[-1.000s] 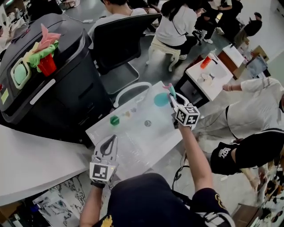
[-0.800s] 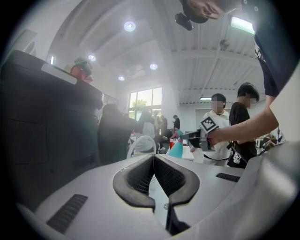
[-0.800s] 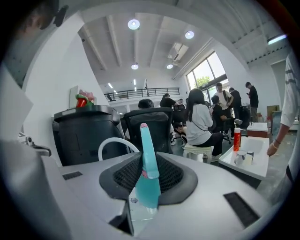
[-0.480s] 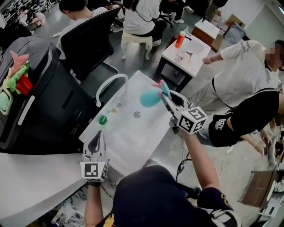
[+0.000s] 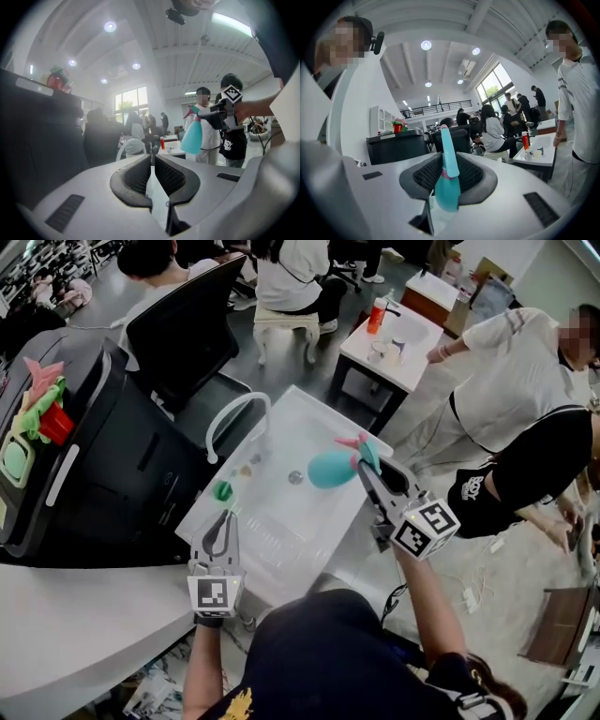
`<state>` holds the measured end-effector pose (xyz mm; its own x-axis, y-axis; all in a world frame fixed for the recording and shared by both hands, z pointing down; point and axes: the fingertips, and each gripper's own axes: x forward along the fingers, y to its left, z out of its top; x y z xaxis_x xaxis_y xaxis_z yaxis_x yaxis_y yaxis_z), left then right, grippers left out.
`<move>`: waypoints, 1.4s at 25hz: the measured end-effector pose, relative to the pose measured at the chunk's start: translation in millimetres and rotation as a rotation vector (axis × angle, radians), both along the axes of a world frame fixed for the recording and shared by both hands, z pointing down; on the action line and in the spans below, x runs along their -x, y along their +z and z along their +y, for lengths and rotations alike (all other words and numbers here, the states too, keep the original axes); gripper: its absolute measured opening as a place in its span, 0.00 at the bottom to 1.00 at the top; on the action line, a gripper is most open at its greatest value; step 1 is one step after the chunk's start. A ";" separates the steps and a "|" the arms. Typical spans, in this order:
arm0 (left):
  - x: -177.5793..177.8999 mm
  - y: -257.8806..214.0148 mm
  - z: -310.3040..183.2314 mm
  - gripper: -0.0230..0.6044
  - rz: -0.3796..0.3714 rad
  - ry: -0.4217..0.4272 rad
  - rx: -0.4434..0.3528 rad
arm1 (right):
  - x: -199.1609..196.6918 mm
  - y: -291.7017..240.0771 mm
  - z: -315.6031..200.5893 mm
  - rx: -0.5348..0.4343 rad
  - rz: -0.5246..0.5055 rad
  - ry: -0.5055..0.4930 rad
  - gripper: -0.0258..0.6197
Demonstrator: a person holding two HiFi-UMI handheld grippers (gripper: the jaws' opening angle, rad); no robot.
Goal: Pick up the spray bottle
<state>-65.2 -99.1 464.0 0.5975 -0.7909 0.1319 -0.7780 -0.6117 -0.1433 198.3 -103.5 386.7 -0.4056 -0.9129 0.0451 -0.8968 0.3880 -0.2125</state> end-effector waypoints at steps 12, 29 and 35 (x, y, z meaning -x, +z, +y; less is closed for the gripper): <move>-6.3 4.4 8.4 0.07 -0.029 0.064 0.005 | 4.2 5.6 19.1 0.009 -0.013 0.019 0.18; -0.5 3.4 11.0 0.07 -0.010 0.039 0.016 | 10.3 4.6 18.7 0.002 -0.016 0.002 0.18; -1.4 5.2 13.5 0.07 -0.017 0.037 0.014 | 10.7 5.7 18.7 0.002 -0.004 -0.008 0.18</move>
<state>-63.7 -85.6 469.2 0.6242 -0.7660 0.1537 -0.7521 -0.6424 -0.1474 187.6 -84.7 392.4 -0.4135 -0.9094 0.0452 -0.8926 0.3951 -0.2173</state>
